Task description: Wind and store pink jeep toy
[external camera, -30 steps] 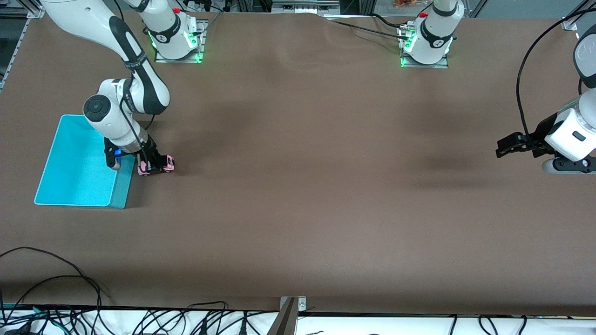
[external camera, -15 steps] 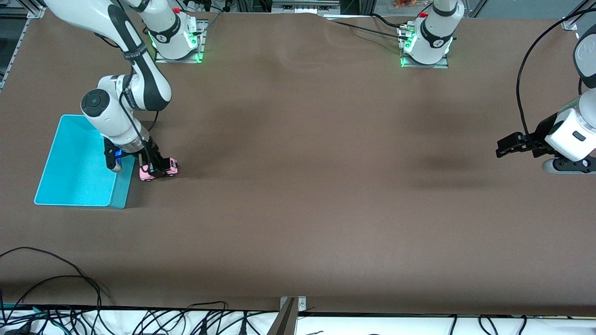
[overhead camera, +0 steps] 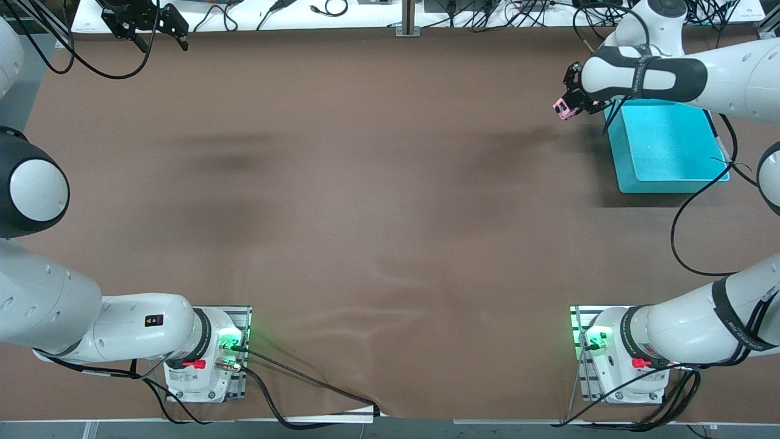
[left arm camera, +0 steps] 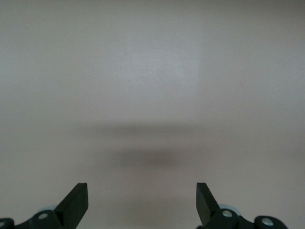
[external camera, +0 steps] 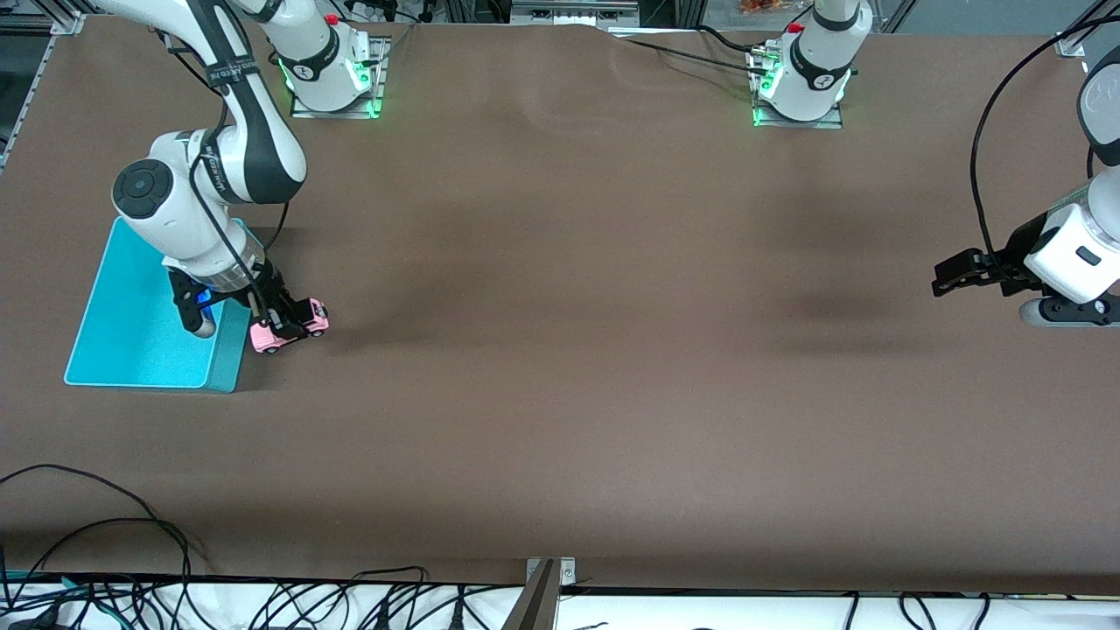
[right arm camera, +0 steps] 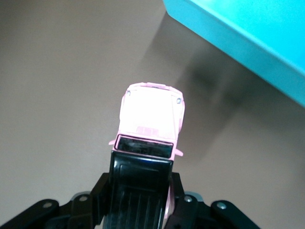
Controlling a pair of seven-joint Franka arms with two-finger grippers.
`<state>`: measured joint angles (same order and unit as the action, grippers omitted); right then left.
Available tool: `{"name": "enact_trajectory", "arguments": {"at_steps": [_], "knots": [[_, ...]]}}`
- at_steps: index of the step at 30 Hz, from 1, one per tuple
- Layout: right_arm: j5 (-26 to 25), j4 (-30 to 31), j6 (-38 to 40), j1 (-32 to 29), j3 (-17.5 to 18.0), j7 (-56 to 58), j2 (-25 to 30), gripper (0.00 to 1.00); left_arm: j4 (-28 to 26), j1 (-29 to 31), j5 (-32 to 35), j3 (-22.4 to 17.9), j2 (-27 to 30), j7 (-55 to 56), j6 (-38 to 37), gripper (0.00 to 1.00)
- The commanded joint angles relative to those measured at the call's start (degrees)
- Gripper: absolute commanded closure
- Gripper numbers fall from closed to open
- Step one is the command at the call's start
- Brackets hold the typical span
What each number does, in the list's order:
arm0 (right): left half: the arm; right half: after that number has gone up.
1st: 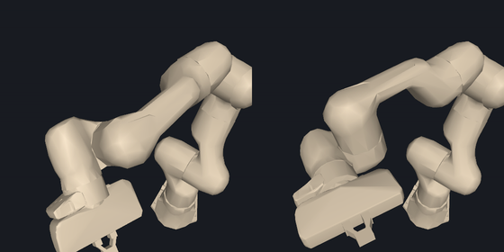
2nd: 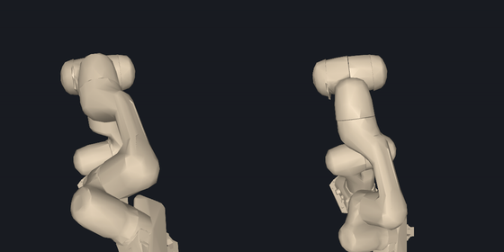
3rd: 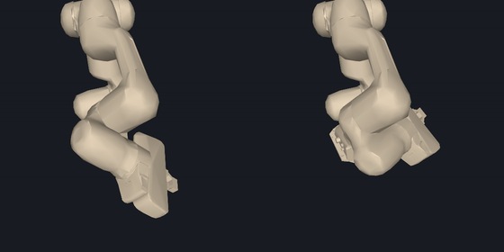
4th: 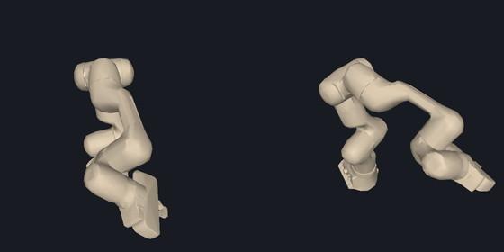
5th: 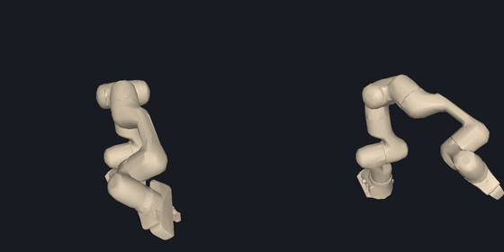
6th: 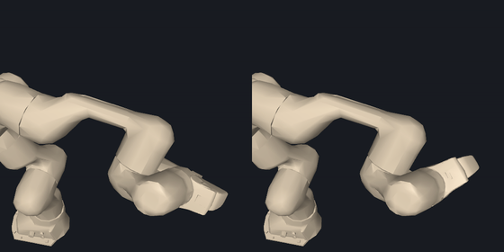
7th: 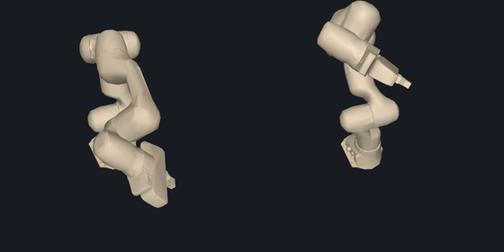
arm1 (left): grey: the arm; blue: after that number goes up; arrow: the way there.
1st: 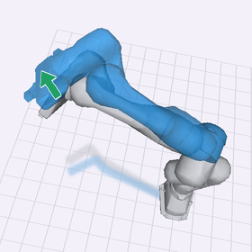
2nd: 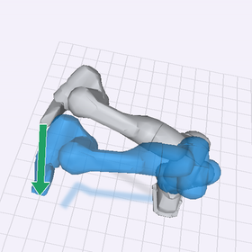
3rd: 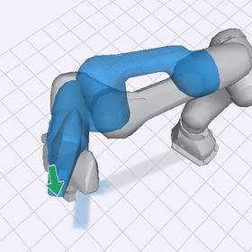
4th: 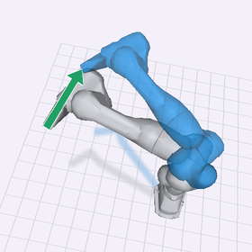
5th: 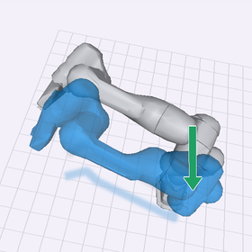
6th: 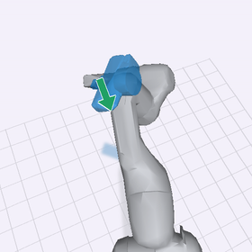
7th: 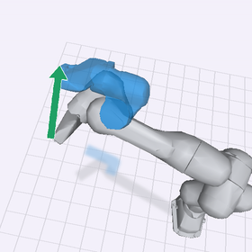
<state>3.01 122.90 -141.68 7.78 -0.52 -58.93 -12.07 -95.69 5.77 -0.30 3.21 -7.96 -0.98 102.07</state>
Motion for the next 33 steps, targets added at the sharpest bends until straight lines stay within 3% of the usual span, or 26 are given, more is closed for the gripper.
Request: {"name": "enact_trajectory", "arguments": {"at_steps": [1,10,15,23,33], "knots": [[-0.02,-4.06,9.21,-1.36,0.08,11.10,1.08,1.00,-0.73,0.47,0.83,0.39,0.76,-1.04,0.24,0.00],[-0.11,-6.09,15.47,-6.55,-0.36,29.22,1.08,1.00,-0.73,0.47,0.83,0.39,0.75,-1.04,0.24,0.00],[-3.09,-6.00,16.35,-9.44,-0.88,35.89,0.90,1.00,-0.73,0.47,0.83,0.39,0.75,-1.04,0.24,0.00],[-3.54,-5.30,16.96,-11.55,-8.70,54.52,0.02,1.00,-0.73,0.47,0.83,0.39,0.75,-1.04,0.24,0.00],[-3.80,-3.02,15.47,-12.88,-11.34,62.01,-2.52,1.00,-0.73,0.47,0.83,0.39,0.75,-1.13,0.24,0.00]]}}
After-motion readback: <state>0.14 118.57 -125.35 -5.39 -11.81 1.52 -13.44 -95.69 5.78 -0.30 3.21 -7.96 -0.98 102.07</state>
